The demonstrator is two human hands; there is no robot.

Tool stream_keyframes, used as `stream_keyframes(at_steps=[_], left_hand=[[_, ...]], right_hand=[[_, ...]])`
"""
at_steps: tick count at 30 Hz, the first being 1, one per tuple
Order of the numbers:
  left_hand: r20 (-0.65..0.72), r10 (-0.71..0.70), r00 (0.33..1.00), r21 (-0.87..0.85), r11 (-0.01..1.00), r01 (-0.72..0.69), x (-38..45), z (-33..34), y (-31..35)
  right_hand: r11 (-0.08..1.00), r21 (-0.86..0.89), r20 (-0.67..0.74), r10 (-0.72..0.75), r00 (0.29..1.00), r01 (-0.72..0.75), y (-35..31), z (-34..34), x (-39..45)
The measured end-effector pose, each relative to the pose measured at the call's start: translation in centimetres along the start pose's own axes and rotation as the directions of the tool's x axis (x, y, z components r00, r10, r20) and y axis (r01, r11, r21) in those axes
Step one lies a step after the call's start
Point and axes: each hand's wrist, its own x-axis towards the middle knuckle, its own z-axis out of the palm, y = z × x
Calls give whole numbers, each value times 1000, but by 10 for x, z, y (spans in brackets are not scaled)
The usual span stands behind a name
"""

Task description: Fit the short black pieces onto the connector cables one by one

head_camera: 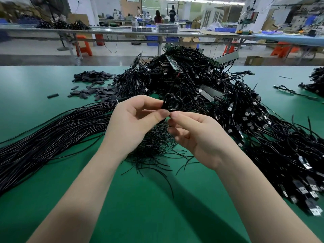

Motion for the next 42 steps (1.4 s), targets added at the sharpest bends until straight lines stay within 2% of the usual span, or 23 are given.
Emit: stream_keyframes(at_steps=[3,6,12,20,22,25,27,29,31,33,34,35,37,39,42], left_hand=[[55,30,998,-31,999,-29,0,-2,1],[71,38,997,-52,998,-34,0,-2,1],[14,51,999,-52,997,-50,0,1,-1],[62,38,997,-35,999,-36,1,-5,1],[58,41,997,-9,999,-40,0,-2,2],[-24,22,999,21,1000,-21,-3,6,2],[-84,-22,996,13,1000,23,-4,11,1],[-104,-97,990,-22,995,95,-4,13,0],[-63,-224,972,-85,972,219,-4,11,3],[45,-376,926,-180,908,378,-4,9,8],[87,-425,901,-212,876,434,-4,9,9],[99,-451,887,-222,859,461,-4,9,10],[60,-414,908,-152,895,418,-3,10,7],[59,-354,933,-102,928,358,-4,12,8],[147,-281,948,-124,946,299,-6,14,11]], right_hand=[[997,41,74,63,995,-67,-3,-5,0],[996,46,118,66,991,-72,-5,-6,-2],[992,119,95,22,995,-33,-1,-1,-1],[975,184,152,99,983,-127,-3,-1,-2],[984,169,161,33,986,-60,-2,-1,-3],[966,-87,60,-238,969,242,4,4,-2],[848,-335,-20,-442,897,410,9,8,-2],[629,-581,-8,-639,769,517,16,10,0],[309,-760,111,-805,583,571,20,8,2],[-22,-816,304,-867,396,578,21,4,4],[-161,-810,399,-856,328,563,22,1,6],[-253,-800,463,-837,292,544,23,-1,7],[-292,-800,491,-822,290,524,22,-6,10],[-224,-808,444,-840,312,545,21,-9,11],[-126,-797,394,-850,350,591,17,-9,12]])
